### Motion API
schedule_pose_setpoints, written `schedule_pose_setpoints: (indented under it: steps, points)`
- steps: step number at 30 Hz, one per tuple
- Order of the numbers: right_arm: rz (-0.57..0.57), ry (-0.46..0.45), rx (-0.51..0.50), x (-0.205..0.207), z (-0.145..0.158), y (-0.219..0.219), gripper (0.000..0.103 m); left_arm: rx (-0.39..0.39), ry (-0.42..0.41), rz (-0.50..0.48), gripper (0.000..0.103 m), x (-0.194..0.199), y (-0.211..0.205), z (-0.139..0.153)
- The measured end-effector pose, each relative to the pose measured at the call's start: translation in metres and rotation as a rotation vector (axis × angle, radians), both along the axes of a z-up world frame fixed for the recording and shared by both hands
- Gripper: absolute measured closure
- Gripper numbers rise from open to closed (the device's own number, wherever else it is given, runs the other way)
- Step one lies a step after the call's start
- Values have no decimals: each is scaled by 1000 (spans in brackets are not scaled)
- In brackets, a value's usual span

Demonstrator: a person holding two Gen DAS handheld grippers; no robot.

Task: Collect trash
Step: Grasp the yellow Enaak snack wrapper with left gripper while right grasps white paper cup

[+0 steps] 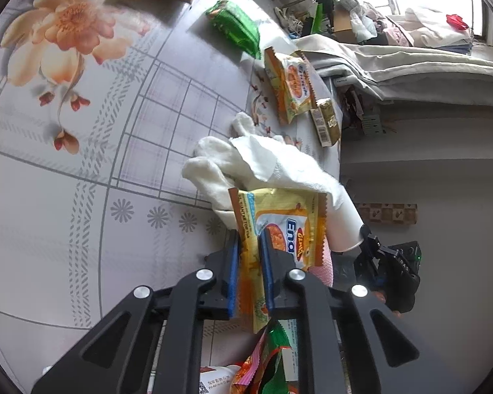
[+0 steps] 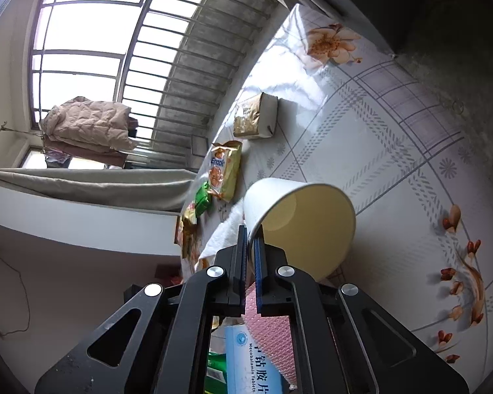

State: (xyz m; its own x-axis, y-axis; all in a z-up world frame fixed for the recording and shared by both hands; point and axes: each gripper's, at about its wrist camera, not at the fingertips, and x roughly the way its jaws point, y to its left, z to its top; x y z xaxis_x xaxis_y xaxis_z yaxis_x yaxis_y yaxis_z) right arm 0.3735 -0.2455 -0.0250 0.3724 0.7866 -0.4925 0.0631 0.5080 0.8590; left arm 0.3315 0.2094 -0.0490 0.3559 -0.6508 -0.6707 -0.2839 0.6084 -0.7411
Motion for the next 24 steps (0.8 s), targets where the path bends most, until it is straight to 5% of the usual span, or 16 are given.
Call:
schedule_pose_setpoints:
  steps: [15,24]
  points:
    - [-17,-78,-2,-21,35,-11,100,13,-98,17,93,-21,13,44]
    - [116,-183,15,-48,80,22,100,87,-119,-9,93,-38,3,73]
